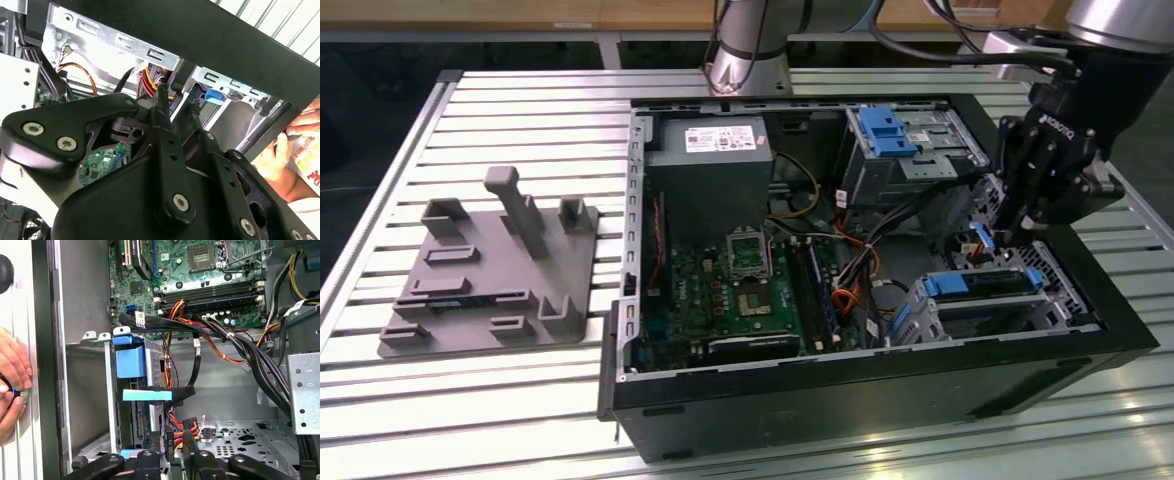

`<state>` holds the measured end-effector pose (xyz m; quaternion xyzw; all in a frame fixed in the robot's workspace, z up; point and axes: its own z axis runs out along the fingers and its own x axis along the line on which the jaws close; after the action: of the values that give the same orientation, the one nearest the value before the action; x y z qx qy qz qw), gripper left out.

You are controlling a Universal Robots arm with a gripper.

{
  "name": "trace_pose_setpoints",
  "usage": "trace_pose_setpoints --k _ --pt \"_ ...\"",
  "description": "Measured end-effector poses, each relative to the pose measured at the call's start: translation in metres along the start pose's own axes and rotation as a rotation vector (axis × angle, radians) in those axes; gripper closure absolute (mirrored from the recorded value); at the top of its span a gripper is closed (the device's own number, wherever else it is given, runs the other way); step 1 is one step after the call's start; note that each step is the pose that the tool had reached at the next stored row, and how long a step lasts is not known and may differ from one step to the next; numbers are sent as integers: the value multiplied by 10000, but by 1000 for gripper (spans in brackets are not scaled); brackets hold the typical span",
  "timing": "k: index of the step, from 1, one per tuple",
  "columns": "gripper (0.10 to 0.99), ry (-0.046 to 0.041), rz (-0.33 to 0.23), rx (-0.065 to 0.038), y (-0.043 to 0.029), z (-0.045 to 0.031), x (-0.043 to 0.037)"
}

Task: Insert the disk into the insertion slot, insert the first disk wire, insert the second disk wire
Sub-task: 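Insert the first disk wire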

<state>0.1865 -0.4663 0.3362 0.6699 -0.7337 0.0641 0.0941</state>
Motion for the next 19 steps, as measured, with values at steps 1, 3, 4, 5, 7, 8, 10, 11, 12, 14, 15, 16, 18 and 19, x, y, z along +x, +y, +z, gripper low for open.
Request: trace_pose_setpoints --k 1,3,4,5,7,8,10,11,12,14,15,16,18,19 --pt "765 0 0 0 0 2 0" --pt "765 0 0 0 0 4 -1" --pt "765 0 0 0 1 4 -1" --pt "780 -1 0 0 2 5 -1" --pt "847 -3 -1 0 4 7 -1" --pt "910 -3 -1 0 5 7 -1" --pt "918 -1 -1 0 6 7 -1" --pt "918 0 0 0 6 7 -1" --pt "918 0 0 0 6 7 -1" --pt "918 -1 0 0 7 8 -1" --pt "918 -1 -4 1 8 8 -1" --pt "918 5 -28 7 11 9 -1" --pt "918 17 -173 41 26 9 0" --pt "918 25 -274 65 31 9 1"
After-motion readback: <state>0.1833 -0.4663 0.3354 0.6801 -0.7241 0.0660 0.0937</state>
